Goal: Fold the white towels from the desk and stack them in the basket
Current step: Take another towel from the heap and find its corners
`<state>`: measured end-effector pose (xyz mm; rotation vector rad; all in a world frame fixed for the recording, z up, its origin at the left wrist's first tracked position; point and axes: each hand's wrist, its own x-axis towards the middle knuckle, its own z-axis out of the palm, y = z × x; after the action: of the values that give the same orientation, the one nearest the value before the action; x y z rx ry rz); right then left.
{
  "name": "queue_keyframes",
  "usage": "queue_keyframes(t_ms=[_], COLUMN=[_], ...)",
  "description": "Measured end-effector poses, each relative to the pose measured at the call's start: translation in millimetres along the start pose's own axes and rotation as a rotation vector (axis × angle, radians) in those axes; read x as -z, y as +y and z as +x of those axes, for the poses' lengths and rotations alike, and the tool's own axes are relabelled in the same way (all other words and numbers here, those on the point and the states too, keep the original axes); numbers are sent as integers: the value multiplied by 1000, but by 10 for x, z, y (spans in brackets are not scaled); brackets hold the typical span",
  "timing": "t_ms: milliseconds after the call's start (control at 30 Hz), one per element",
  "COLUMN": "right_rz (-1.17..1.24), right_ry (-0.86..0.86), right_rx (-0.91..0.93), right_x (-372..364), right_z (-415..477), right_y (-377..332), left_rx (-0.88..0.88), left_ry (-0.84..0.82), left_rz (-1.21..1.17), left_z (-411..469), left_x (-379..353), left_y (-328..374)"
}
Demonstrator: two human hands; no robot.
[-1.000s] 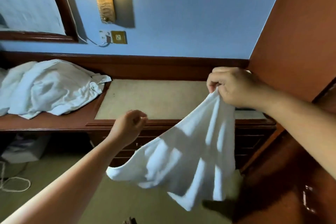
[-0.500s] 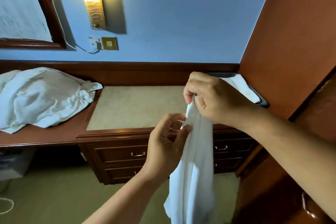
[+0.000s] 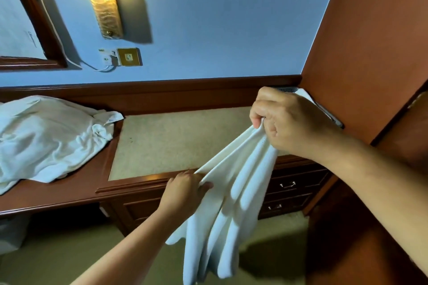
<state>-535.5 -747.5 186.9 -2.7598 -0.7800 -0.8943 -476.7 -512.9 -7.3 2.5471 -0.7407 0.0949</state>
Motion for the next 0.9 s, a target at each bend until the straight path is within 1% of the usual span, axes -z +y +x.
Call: queue_keyframes(t_ms=[67, 100, 167, 300, 333, 400, 500, 567, 633, 700, 767, 833, 867, 900], right_rz=[-57, -78, -128, -234, -224, -170, -128, -109, -82, -48, -7, 41, 46, 37], right_ry=[8, -17, -123, -422, -470, -503, -476, -457, -340, -158, -35, 37, 54, 55], right_rx=[-19, -28, -45, -74, -88, -121, -179, -227, -284, -311, -336, -382, -416, -453], right_x=[-40, -67, -187, -501, -560, -657, -815, -907, -950, -904, -811, -693, -642, -602], right_z=[13, 7, -52, -280, -319, -351, -313, -263, -213, -158, -107, -100, -119, -161], right_y=[47, 74, 168, 298, 302, 314, 444, 570, 679, 766, 835, 960, 1041, 1158], left_rx=[31, 45, 74, 118, 108, 93, 69, 54, 35, 38, 169, 334, 384, 416], left_ry=[-46, -50, -31, 146, 182, 242, 310, 347, 328, 226, 42, -126, -184, -196], left_rz=[103, 123, 89, -33, -43, -86, -161, -155, -86, 38, 170, 279, 332, 361], left_z=[4, 19, 72, 84, 86, 113, 189, 271, 352, 389, 317, 191, 133, 101], left_x=[-17, 16, 117, 400, 460, 550, 664, 728, 759, 668, 461, 196, 110, 52], left_y=[-373, -514, -772, -1110, -1143, -1155, -1109, -1116, -1177, -1316, -1483, -1571, -1592, -1590])
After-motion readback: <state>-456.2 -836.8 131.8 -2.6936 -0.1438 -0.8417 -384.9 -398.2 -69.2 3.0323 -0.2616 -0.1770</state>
